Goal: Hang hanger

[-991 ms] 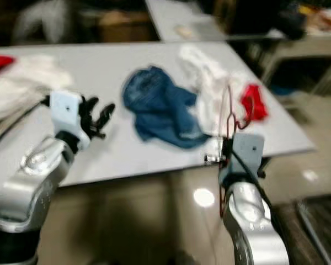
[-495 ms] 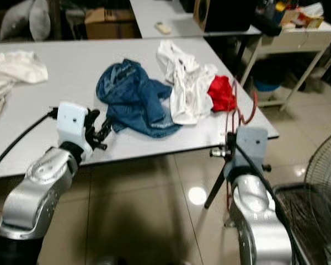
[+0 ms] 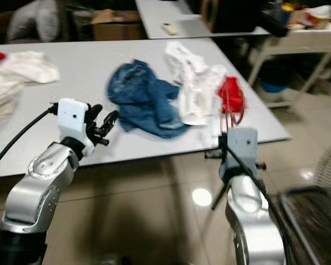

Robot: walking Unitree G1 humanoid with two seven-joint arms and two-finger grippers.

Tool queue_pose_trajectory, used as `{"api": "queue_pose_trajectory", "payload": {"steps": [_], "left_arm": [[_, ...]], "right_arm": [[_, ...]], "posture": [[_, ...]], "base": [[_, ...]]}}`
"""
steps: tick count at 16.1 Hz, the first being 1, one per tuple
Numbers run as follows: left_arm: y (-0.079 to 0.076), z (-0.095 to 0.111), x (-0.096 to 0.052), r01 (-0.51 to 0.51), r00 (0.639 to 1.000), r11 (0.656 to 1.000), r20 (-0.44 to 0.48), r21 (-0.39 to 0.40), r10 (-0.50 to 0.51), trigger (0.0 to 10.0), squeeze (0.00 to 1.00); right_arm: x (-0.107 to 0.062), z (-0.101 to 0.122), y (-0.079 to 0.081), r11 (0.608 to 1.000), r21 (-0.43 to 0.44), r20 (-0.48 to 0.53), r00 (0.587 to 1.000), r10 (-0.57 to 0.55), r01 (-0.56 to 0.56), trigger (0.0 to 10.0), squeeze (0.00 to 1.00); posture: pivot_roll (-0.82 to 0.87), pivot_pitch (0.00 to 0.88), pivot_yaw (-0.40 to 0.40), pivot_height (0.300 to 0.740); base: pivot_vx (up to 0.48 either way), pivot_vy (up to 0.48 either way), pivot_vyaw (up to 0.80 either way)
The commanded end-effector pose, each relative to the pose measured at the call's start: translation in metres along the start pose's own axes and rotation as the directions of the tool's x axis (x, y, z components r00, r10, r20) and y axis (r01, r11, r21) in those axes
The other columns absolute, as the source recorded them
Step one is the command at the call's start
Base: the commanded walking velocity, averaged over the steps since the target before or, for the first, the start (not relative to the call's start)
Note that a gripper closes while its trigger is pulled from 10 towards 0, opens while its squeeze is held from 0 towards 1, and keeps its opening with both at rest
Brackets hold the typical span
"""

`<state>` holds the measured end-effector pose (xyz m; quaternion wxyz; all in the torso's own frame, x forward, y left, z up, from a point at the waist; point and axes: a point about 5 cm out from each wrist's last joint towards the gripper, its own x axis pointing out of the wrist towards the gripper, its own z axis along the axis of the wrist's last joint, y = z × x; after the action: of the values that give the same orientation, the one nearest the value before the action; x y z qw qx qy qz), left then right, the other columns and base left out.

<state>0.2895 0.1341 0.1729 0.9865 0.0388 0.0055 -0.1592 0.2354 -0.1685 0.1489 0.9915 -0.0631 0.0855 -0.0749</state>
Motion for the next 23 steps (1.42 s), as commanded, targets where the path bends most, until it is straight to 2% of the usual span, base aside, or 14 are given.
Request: {"api": "queue_pose_trajectory", "payload": {"steps": [1, 5, 7, 10, 11, 13, 14, 16, 19, 23], "left_arm": [[0.000, 0.001, 0.002, 0.007, 1.000, 1.000, 0.008, -0.011, -0.007, 10.0, 0.00], [-0.001, 0.002, 0.002, 0.021, 1.000, 1.000, 0.014, -0.008, -0.021, 10.0, 0.00], [0.003, -0.001, -0.001, 0.008, 1.000, 1.000, 0.005, -0.015, -0.008, 10.0, 0.00], [0.006, -0.009, -0.005, -0.016, 1.000, 0.999, -0.022, -0.037, 0.015, 10.0, 0.00], [0.006, -0.009, -0.005, -0.022, 1.000, 0.999, -0.019, -0.030, 0.021, 10.0, 0.00], [0.003, -0.009, -0.005, -0.004, 1.000, 0.998, -0.021, -0.065, 0.002, 10.0, 0.00], [0.002, -0.010, -0.005, 0.008, 1.000, 0.994, -0.021, -0.108, -0.010, 10.0, 1.00], [0.000, -0.010, -0.007, 0.014, 1.000, 0.992, -0.012, -0.128, -0.016, 10.0, 1.00], [0.002, -0.011, -0.007, -0.015, 1.000, 0.998, 0.004, -0.062, 0.015, 10.0, 1.00], [0.003, -0.011, -0.006, -0.032, 0.999, 0.998, 0.007, -0.050, 0.033, 10.0, 1.00]], "right_arm": [[-0.002, 0.005, 0.000, 0.999, 0.031, 0.031, 0.999, -0.020, 0.019, 10.0, 0.00], [0.005, 0.009, 0.001, 0.998, 0.059, 0.063, 0.998, 0.009, -0.013, 10.0, 0.00], [0.007, 0.012, 0.001, 0.994, 0.110, 0.068, 0.998, 0.013, -0.021, 10.0, 0.00], [0.008, 0.012, -0.002, 0.996, 0.085, 0.079, 0.997, 0.021, -0.028, 10.0, 0.00], [0.008, 0.012, -0.002, 0.996, 0.082, 0.081, 0.996, 0.022, -0.029, 10.0, 0.00], [0.009, 0.012, -0.002, 0.997, 0.074, 0.079, 0.996, 0.029, -0.035, 10.0, 0.00], [0.010, 0.011, -0.003, 0.997, 0.067, 0.076, 0.997, 0.030, -0.035, 10.0, 0.00], [0.011, 0.010, -0.003, 0.996, 0.081, 0.070, 0.997, 0.036, -0.042, 10.0, 0.00], [0.011, 0.006, -0.004, 0.993, 0.083, 0.046, 0.995, 0.084, -0.088, 10.0, 0.00], [0.010, 0.008, -0.001, 0.993, 0.042, 0.076, 0.991, 0.106, -0.110, 10.0, 0.00]], "posture": [[-0.03, 0.017, 0.012, 0.740], [0.00, 0.001, -0.001, 0.740], [0.00, 0.000, -0.006, 0.740], [0.00, 0.000, -0.016, 0.740], [0.00, 0.000, -0.016, 0.740], [-0.01, 0.000, -0.021, 0.740], [-0.01, 0.000, -0.023, 0.740], [-0.01, 0.000, -0.026, 0.740], [-0.01, 0.003, -0.035, 0.740], [0.00, 0.012, -0.036, 0.740]], "base": [[0.000, 0.330, 0.00], [0.000, 0.341, 0.00], [0.000, 0.349, -0.40], [0.000, 0.317, -0.69], [0.000, 0.000, 0.00], [0.000, 0.000, 0.00], [0.000, 0.000, 0.00], [0.000, 0.000, 0.00], [0.000, 0.000, 0.00], [0.062, 0.000, 0.00]]}}
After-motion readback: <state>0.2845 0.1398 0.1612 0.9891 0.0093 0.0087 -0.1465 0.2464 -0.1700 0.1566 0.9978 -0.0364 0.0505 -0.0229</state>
